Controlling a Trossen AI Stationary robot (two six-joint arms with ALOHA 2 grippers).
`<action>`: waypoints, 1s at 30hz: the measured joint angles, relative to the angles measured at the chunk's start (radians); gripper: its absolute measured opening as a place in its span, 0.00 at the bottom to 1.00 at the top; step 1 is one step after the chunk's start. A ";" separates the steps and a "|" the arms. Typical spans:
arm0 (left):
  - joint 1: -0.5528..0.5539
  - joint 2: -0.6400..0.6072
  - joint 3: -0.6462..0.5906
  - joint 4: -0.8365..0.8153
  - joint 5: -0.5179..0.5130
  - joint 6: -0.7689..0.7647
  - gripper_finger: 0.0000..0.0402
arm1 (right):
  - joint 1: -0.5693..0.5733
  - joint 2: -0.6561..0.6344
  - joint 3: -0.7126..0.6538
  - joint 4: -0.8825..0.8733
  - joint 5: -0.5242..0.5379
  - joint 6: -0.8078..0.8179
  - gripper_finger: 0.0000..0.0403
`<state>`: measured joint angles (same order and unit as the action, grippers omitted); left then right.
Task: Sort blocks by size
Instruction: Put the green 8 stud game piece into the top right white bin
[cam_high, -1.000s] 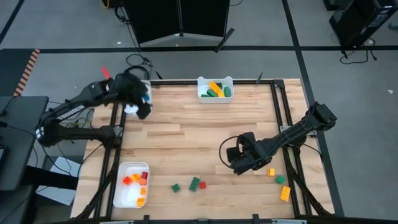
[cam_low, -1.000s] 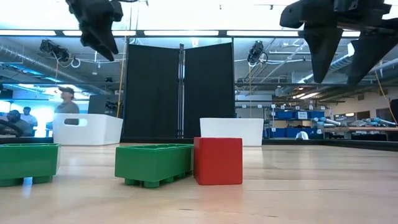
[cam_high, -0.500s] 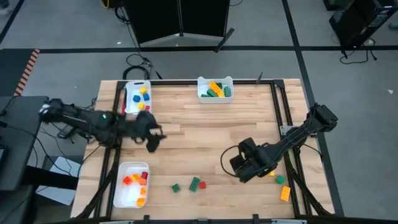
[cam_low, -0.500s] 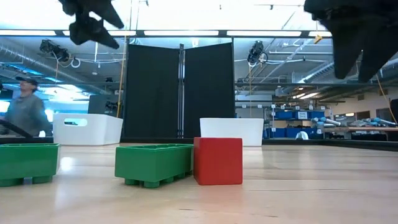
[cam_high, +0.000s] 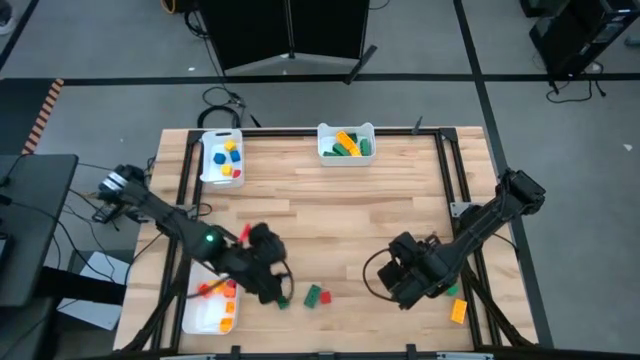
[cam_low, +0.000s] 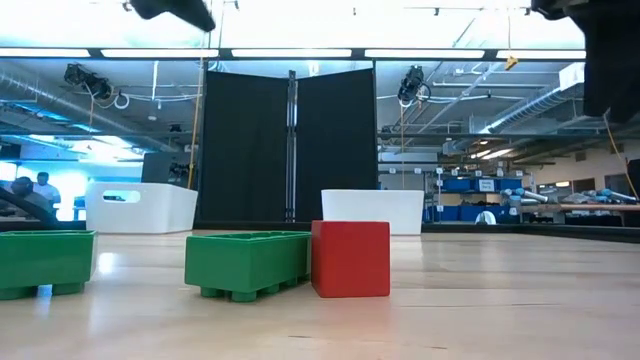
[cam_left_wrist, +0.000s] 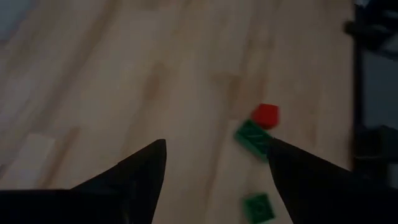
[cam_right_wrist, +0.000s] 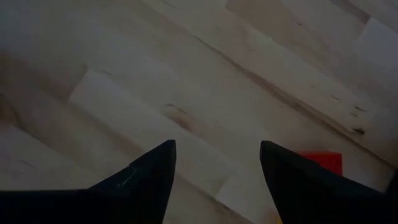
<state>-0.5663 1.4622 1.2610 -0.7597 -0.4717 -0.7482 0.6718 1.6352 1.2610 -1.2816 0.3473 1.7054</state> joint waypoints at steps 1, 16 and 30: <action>0.000 0.027 0.026 0.006 0.030 0.021 0.71 | 0.004 0.000 0.000 0.000 0.000 0.000 0.61; 0.001 0.188 0.161 0.179 0.179 0.126 0.71 | 0.056 0.000 0.000 0.013 0.018 0.028 0.60; 0.011 0.189 0.159 0.180 0.044 0.142 0.81 | 0.068 0.000 0.000 0.013 0.049 0.030 0.59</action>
<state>-0.5556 1.6512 1.4200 -0.5797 -0.4278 -0.6065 0.7398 1.6352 1.2610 -1.2686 0.3966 1.7359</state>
